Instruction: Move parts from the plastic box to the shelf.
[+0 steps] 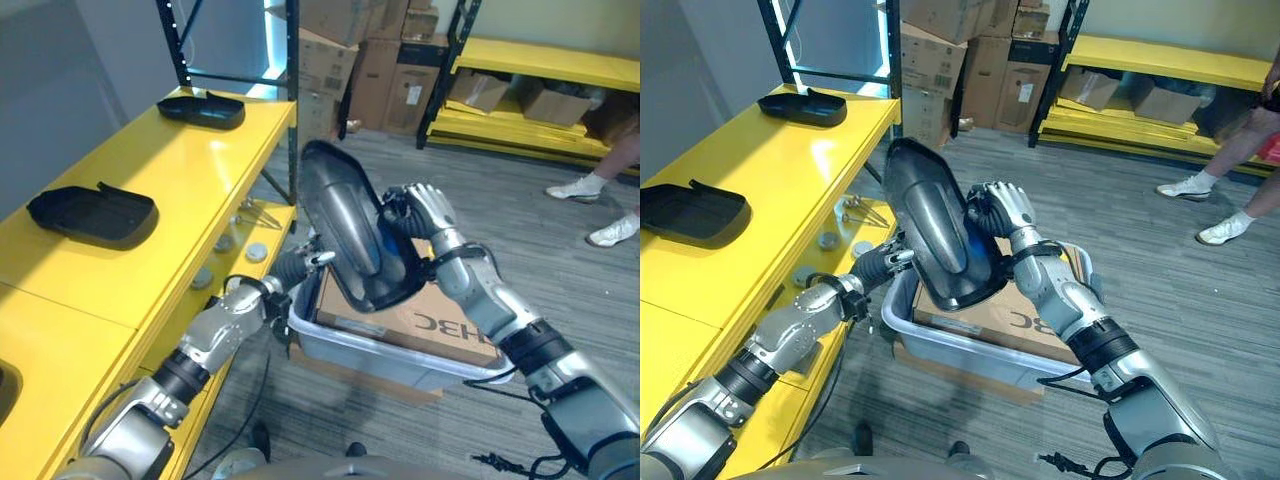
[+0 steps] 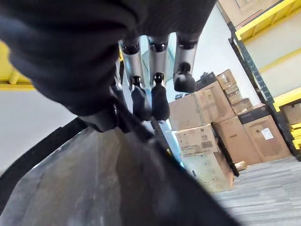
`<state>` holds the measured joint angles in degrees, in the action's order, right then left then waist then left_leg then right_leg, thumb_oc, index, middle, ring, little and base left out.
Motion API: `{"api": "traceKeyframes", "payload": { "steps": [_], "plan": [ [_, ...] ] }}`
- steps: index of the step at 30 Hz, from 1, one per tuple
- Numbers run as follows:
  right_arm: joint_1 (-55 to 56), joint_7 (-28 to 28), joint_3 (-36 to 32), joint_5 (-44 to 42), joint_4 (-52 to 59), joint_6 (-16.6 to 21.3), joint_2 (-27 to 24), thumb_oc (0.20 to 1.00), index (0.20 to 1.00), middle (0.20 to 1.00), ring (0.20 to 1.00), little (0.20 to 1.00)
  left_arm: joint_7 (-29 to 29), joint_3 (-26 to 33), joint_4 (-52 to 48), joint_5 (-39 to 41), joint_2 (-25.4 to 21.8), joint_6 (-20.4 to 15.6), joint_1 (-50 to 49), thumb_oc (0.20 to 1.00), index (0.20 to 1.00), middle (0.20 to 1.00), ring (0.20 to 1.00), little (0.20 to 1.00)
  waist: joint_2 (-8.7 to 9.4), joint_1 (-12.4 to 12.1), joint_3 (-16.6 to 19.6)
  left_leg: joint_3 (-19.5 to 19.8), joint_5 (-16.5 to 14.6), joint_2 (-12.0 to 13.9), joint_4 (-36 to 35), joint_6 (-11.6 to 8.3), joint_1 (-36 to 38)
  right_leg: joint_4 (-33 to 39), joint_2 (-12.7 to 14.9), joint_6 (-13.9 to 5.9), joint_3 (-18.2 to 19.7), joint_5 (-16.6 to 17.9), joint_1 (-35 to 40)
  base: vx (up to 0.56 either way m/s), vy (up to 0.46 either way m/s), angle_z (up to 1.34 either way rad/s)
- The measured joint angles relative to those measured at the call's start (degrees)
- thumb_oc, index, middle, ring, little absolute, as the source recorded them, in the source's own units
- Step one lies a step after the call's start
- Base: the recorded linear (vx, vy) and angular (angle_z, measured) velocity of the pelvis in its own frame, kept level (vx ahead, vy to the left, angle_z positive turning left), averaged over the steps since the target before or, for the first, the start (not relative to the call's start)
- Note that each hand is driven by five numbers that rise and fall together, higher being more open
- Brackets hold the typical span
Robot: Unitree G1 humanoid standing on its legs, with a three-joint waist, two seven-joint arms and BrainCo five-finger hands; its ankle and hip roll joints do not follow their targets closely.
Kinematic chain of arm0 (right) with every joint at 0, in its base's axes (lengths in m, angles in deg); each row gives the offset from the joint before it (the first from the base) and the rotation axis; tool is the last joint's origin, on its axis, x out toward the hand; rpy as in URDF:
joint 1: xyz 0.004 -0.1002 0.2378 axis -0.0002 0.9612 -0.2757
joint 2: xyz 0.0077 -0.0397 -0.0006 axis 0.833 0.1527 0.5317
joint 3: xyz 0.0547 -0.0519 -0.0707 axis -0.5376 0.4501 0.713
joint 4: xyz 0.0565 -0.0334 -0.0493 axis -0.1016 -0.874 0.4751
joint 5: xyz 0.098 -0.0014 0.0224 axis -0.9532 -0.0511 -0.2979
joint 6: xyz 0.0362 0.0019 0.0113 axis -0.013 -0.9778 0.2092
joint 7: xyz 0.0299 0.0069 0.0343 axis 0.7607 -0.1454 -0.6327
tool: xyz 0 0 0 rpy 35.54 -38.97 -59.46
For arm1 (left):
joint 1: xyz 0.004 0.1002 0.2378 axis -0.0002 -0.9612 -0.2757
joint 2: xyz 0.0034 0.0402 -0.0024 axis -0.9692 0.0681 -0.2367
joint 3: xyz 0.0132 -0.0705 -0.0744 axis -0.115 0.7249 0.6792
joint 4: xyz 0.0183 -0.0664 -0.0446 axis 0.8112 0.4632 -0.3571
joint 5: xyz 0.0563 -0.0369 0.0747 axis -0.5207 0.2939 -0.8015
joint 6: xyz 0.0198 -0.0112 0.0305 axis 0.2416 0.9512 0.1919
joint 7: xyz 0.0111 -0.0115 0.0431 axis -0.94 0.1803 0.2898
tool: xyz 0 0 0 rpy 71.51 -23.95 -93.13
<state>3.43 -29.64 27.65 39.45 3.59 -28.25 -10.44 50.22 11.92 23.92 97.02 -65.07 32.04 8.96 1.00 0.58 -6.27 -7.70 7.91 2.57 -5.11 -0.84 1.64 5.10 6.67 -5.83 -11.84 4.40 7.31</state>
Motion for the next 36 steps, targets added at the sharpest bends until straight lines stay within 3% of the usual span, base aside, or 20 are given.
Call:
{"api": "traceKeyframes", "payload": {
  "steps": [7, 8, 9, 17, 23, 31, 32, 33, 36],
  "plan": [
    [0.01, -0.74, 0.92, -5.11, 0.83, 1.84, 2.64, 0.2, 0.2, 0.2, 0.2, 0.2, 4.45, 0.38, 2.29, 2.82, 2.81, 0.4, -0.33, 1.0, 1.0, 1.0, 1.0, 1.0, -0.06, -0.51, 0.0, 0.3, -0.47, 0.02, -0.01, -0.53, 0.5, 0.0, -0.03, -0.08, -0.04, -0.46, 0.57, 0.0, 0.0, 0.0],
    [0.02, -1.76, 0.92, -6.23, 1.35, 1.93, 2.68, 0.2, 0.2, 0.2, 0.2, 0.2, 4.97, 0.98, 2.97, 3.39, 3.43, -0.19, -0.35, 0.658, 0.658, 0.658, 0.658, 0.658, -0.06, -0.57, 0.0, 0.3, -0.48, 0.01, -0.01, -0.53, 0.47, 0.01, -0.02, -0.09, -0.04, -0.47, 0.55, 0.0, 0.0, 0.0],
    [0.04, -1.96, 0.86, -6.84, 1.8, 1.92, 2.78, 0.2, 0.2, 0.2, 0.2, 0.2, 5.39, 1.23, 3.5, 3.89, 3.57, -1.1, -0.36, 0.2, 0.2, 0.2, 0.2, 0.2, -0.06, -0.54, 0.0, 0.29, -0.49, 0.01, -0.01, -0.53, 0.45, 0.0, -0.01, -0.08, -0.03, -0.45, 0.53, 0.0, 0.0, 0.0],
    [1.32, -2.38, -1.4, -11.36, 4.15, 2.39, 7.02, 0.2, 0.2, 0.2, 0.2, 0.2, 6.57, 2.97, 3.94, 6.26, 4.63, -6.92, -2.0, 0.2, 0.2, 0.2, 0.2, 0.2, -0.06, 0.11, 0.01, 0.05, -0.25, 0.01, 0.02, -0.44, 0.56, 0.0, 0.0, -0.05, -0.09, -0.43, 0.52, 0.0, 0.0, 0.0],
    [4.31, -1.64, -2.29, -13.52, 7.39, 4.91, 12.12, 0.2, 0.2, 0.2, 0.2, 0.2, 10.71, 3.35, 3.95, 6.52, 4.7, -11.33, -4.71, 0.2, 0.2, 0.2, 0.2, 0.2, -0.06, 0.27, 0.0, -0.01, -0.37, 0.02, 0.01, -0.62, 0.62, 0.0, -0.02, -0.07, -0.13, -0.44, 0.55, 0.0, -0.001, -0.01],
    [5.36, -1.11, -2.83, -15.89, 7.58, 7.61, 14.4, 0.2, 0.2, 0.2, 0.2, 0.2, 13.24, 2.8, 3.93, 3.53, 4.89, -15.98, -5.56, 0.2, 0.2, 0.2, 0.2, 0.2, -0.02, -0.32, -0.03, 0.03, -0.7, 0.0, 0.0, -0.74, 0.57, 0.0, 0.03, -0.14, -0.13, -0.54, 0.52, 0.0, 0.0, 0.0],
    [5.45, -1.11, -2.85, -15.97, 7.58, 7.76, 14.76, 0.526, 0.526, 0.526, 0.526, 0.526, 13.72, 2.81, 3.93, 2.69, 4.88, -16.45, -5.57, 0.2, 0.2, 0.2, 0.2, 0.2, -0.02, -0.33, -0.03, 0.02, -0.7, -0.01, 0.0, -0.73, 0.57, 0.0, 0.03, -0.15, -0.11, -0.54, 0.5, 0.0, 0.0, 0.0],
    [5.74, -0.79, -3.0, -16.15, 7.59, 8.47, 14.97, 1.0, 1.0, 1.0, 1.0, 1.0, 14.78, 2.81, 3.86, 0.56, 4.79, -17.3, -5.58, 0.2, 0.2, 0.2, 0.2, 0.2, -0.02, -0.36, -0.03, 0.02, -0.71, -0.01, -0.01, -0.72, 0.55, 0.0, 0.04, -0.15, -0.12, -0.54, 0.49, 0.0, 0.0, 0.0],
    [11.37, 0.73, -3.0, -18.32, 12.25, 13.53, 14.61, 1.0, 1.0, 1.0, 1.0, 1.0, 20.35, 4.42, 1.36, -9.93, 2.24, -22.35, -5.57, 0.2, 0.2, 0.2, 0.2, 0.2, 0.0, -0.55, -0.05, 0.05, -0.76, -0.01, -0.01, -0.62, 0.51, 0.0, 0.04, -0.2, -0.12, -0.71, 0.47, 0.0, 0.065, 0.01]
  ]
}}
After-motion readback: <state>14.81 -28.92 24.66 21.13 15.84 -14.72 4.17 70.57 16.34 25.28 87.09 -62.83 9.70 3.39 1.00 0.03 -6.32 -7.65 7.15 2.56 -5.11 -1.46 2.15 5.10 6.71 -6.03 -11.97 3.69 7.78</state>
